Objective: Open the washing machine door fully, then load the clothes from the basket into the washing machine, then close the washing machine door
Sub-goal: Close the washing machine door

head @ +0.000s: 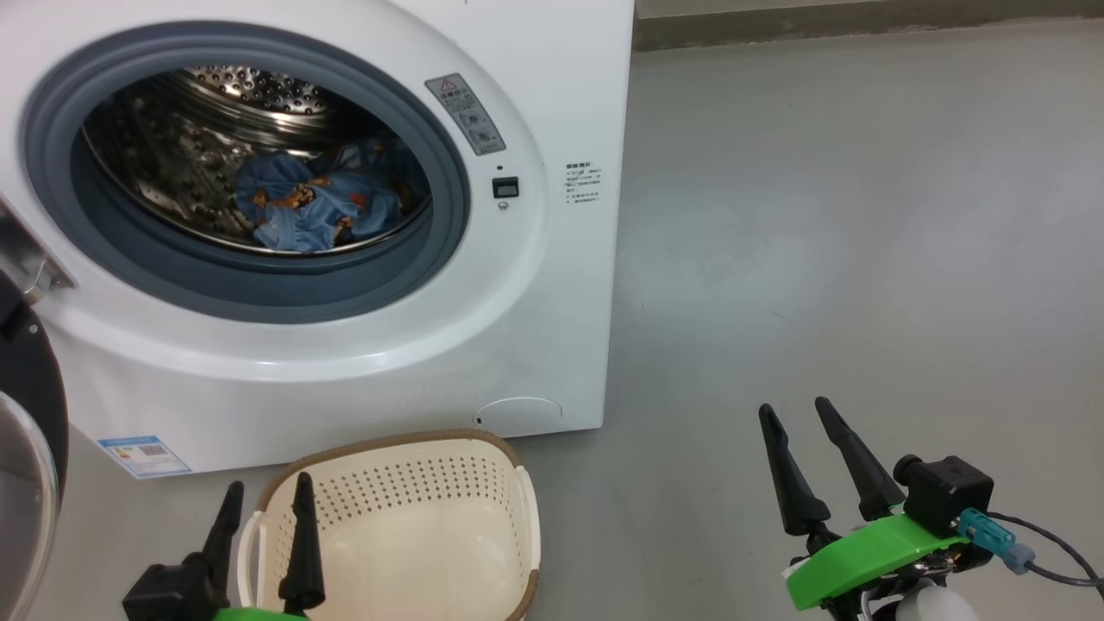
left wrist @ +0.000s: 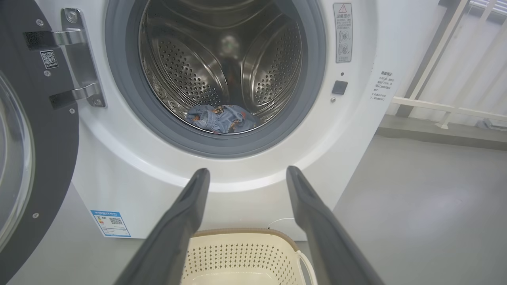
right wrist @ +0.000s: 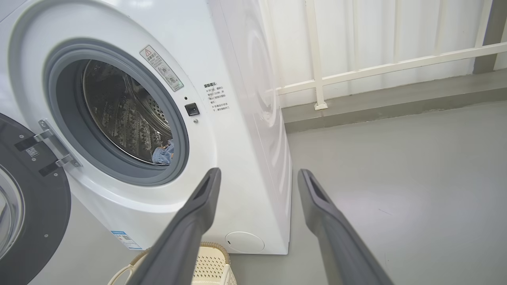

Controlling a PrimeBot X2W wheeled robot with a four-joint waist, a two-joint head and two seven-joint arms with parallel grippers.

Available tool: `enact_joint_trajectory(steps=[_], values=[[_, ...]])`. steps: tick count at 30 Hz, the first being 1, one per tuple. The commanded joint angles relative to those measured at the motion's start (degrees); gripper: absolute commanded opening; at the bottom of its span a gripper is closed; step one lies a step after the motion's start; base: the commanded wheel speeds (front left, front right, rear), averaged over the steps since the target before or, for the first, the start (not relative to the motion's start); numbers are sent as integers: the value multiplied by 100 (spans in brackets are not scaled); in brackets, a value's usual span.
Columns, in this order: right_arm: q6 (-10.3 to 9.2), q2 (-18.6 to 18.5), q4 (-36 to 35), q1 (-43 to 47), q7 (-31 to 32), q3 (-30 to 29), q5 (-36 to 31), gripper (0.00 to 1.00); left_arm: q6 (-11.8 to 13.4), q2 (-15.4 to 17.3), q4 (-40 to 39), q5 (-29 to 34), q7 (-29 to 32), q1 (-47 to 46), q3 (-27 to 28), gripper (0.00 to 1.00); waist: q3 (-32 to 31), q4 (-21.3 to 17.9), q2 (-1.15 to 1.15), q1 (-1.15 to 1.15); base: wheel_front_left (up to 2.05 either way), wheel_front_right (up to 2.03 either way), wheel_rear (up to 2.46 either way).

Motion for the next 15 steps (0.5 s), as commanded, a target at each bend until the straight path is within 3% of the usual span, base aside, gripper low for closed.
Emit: enact_joint_trajectory(steps=[1, 15], values=[[9, 11, -110, -80, -28, 179, 33, 100, 33, 35, -140, -24, -37, -163, 164, 100, 1, -3, 0, 0, 0, 0, 0], [9, 11, -100, -63, -28, 224, 32, 100, 48, 35, -138, -137, -37, -115, 140, 100, -20, -28, 0, 0, -21, 21, 0]])
